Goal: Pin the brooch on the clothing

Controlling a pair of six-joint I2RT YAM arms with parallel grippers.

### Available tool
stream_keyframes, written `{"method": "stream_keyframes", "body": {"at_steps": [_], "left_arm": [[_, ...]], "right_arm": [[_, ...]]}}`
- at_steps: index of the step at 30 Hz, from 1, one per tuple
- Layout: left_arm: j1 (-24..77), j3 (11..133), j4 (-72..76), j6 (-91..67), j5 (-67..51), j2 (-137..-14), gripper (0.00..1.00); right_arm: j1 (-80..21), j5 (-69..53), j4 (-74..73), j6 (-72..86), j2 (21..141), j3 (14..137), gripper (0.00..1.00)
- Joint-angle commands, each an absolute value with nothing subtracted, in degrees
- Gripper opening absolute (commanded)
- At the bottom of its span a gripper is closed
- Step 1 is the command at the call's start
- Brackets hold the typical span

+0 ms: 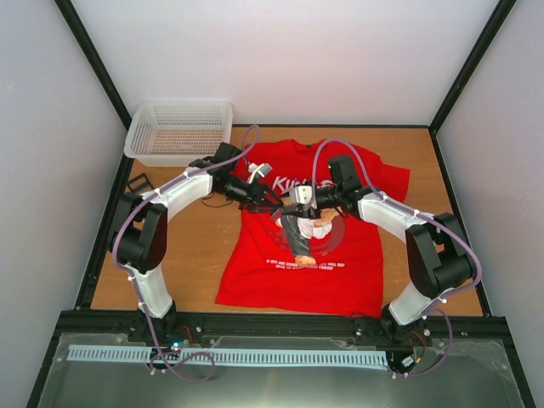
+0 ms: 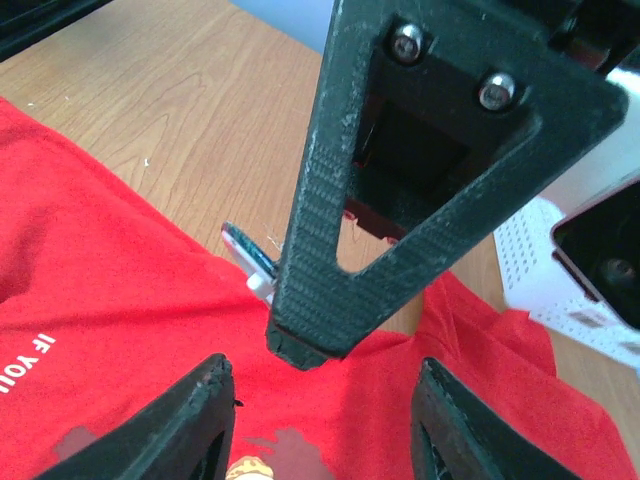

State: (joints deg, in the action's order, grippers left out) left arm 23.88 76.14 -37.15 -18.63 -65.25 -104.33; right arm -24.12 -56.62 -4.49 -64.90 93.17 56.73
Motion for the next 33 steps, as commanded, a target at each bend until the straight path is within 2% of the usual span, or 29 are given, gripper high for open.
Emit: {"method": "stream_keyframes", "body": {"at_steps": [1,4,16,24,28,33], "left_arm": [[25.0,75.7,-37.5,-16.8,-66.9,-102.1,0.43],[25.2,75.8,-37.6,-16.7,-66.8,-102.1,0.43],[25.9,76.1,-38.0,-16.7,-67.1,-102.4,0.42],[27.0,76.2,-38.0,-16.7,-67.7,-102.9,0.42],[27.2,76.2,-38.2,-16.7,-67.5,-102.9,0.43],[27.2,75.9,-38.6,-16.3,-67.1,-103.1,0.42]], "right_arm": [[-24.0,-59.9,-7.8,-69.8,94.3,59.4,0.45],[-24.0,-61.7,-12.6,-74.8,95.0,61.2,0.39],[-24.3,-63.0,-15.1,-78.1,95.6,61.9,0.29],[-24.7,-62.9,-15.3,-78.8,96.2,63.1,0.29],[-24.6,-63.0,-16.1,-79.8,96.1,63.1,0.11],[-24.7,-62.7,-16.7,-80.3,95.6,62.7,0.12]]}}
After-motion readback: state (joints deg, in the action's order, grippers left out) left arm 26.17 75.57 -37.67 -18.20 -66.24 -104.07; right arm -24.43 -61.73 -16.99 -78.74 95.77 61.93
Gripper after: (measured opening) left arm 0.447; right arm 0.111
